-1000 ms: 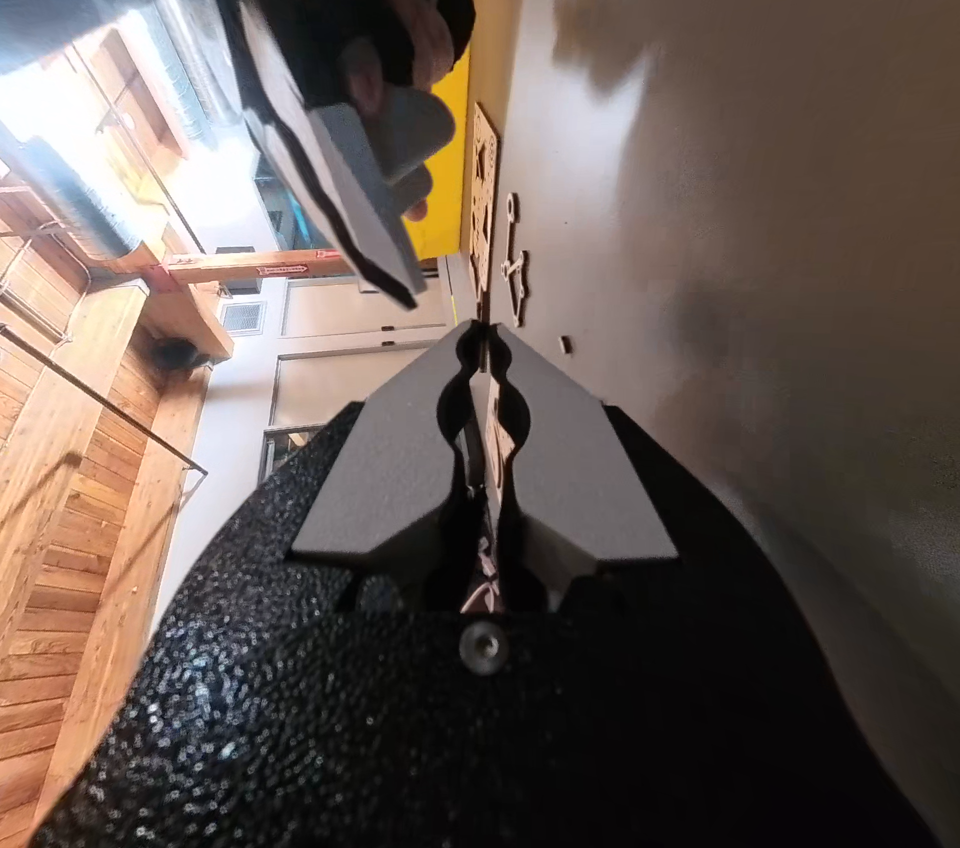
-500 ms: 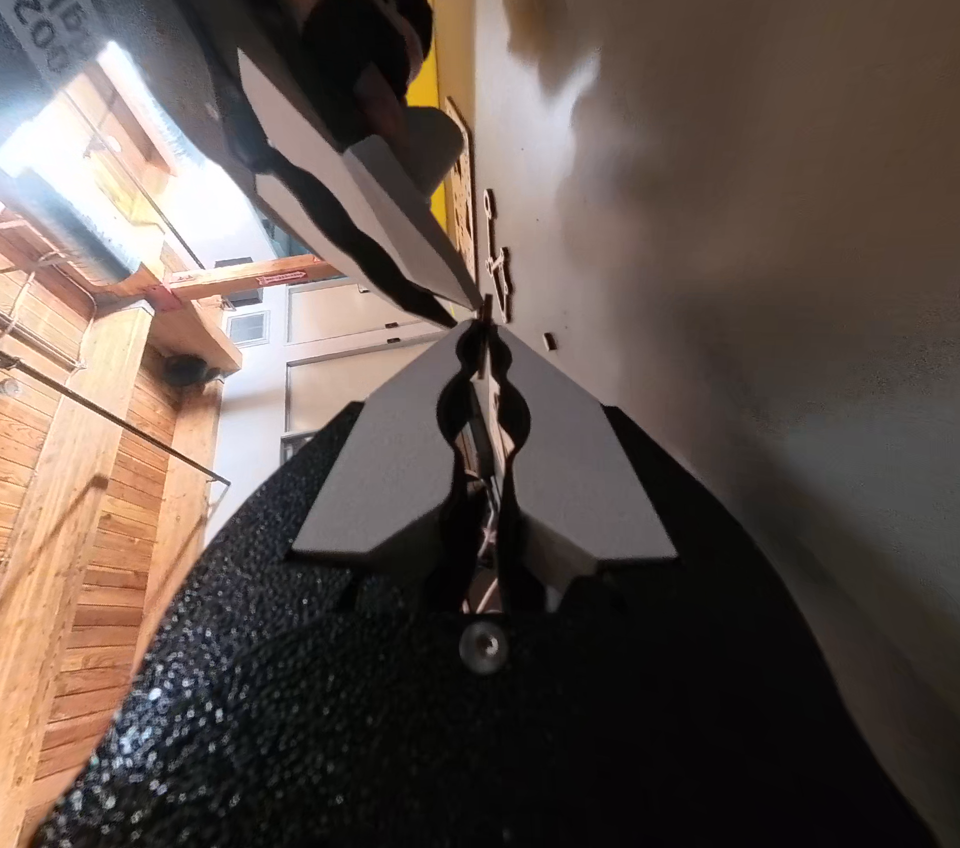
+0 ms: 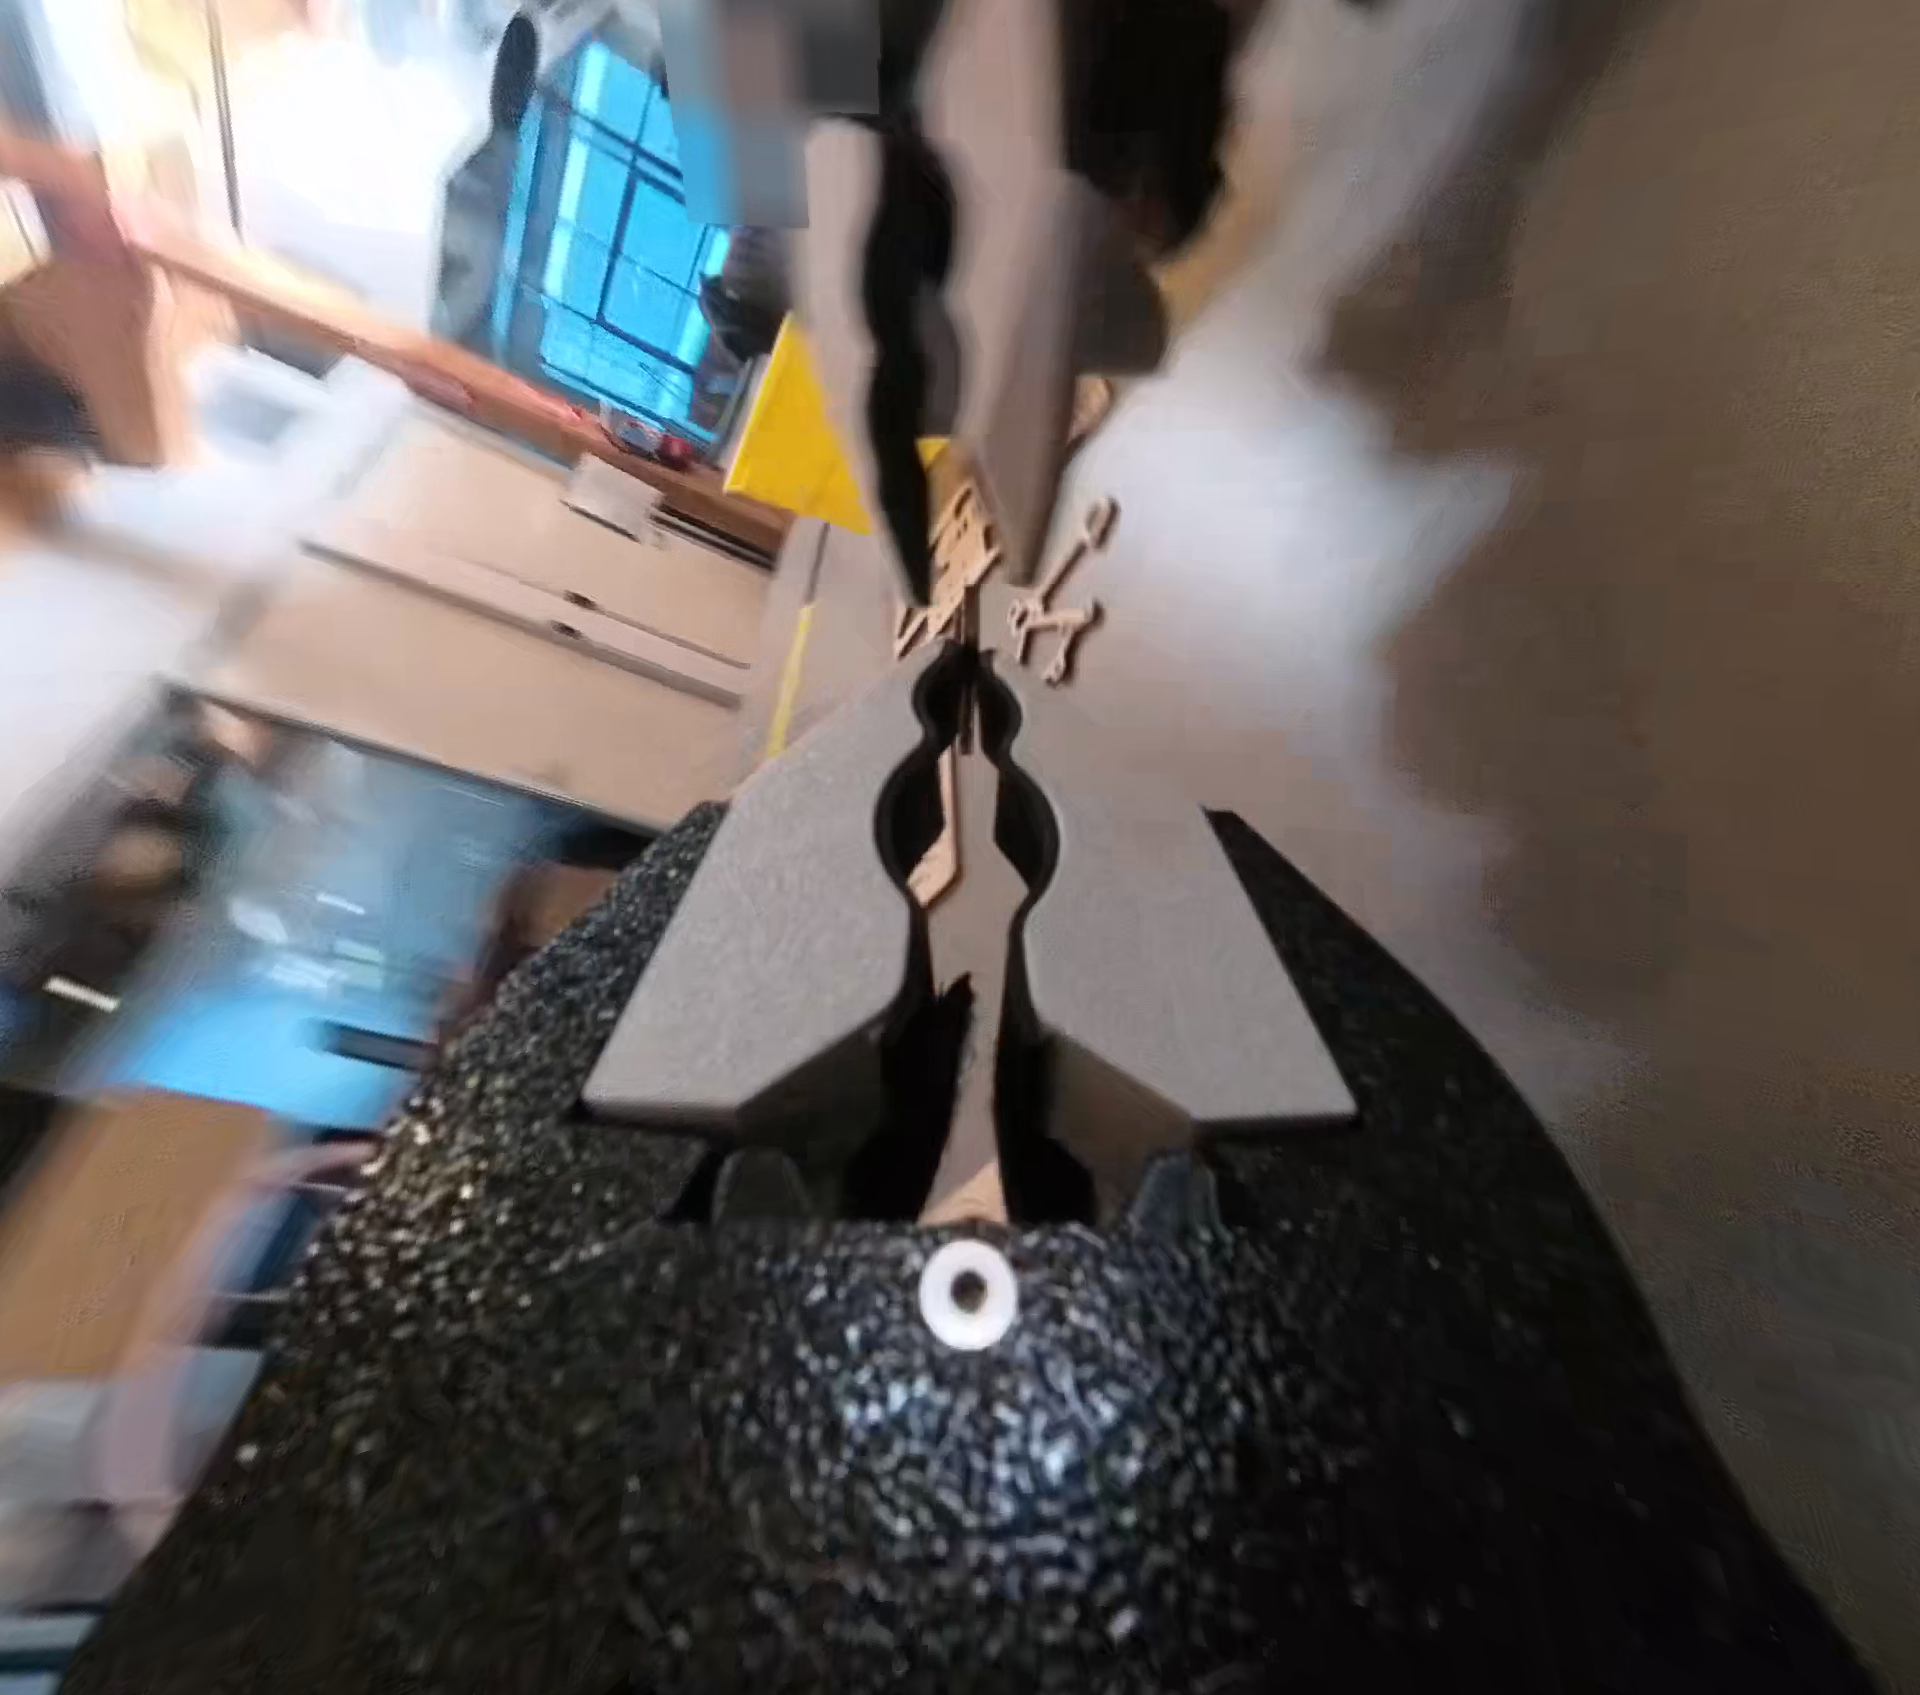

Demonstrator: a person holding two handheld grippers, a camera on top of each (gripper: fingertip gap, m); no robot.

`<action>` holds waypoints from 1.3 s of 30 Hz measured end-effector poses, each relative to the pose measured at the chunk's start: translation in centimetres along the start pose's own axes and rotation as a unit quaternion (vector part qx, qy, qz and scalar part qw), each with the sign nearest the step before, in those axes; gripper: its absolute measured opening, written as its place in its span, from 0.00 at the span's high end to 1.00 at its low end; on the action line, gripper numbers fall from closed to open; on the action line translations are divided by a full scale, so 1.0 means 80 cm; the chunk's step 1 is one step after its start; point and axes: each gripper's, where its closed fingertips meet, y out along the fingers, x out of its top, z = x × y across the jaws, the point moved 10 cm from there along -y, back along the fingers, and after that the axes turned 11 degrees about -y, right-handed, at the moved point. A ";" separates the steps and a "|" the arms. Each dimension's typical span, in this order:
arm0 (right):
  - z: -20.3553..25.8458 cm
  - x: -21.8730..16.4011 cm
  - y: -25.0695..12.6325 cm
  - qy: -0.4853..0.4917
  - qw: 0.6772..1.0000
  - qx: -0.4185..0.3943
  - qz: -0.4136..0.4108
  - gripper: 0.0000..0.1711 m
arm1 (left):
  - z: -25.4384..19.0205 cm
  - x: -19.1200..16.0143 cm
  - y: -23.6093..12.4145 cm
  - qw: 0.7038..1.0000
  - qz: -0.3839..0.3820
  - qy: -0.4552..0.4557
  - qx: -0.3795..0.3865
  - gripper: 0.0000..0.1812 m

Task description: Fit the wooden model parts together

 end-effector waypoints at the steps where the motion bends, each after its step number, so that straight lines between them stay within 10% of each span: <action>1: -0.002 0.003 -0.001 0.004 1.000 -0.012 -0.014 0.86 | 0.014 0.000 -0.003 0.995 -0.020 -0.097 -0.003 0.99; 5: -0.007 0.014 -0.006 0.017 0.996 -0.057 -0.059 0.91 | 0.045 -0.011 -0.008 0.920 -0.086 -0.378 -0.057 1.00; 11: -0.004 0.019 0.003 0.031 0.995 -0.065 -0.064 0.95 | 0.043 -0.011 -0.002 0.875 -0.106 -0.460 -0.108 1.00; 25: -0.003 0.020 0.006 0.023 0.996 -0.074 -0.048 0.99 | 0.041 -0.011 0.001 0.878 -0.097 -0.457 -0.100 1.00; 39: 0.005 0.043 0.024 0.067 0.962 -0.248 -0.093 1.00 | 0.044 0.020 -0.009 0.928 -0.095 -0.349 0.086 1.00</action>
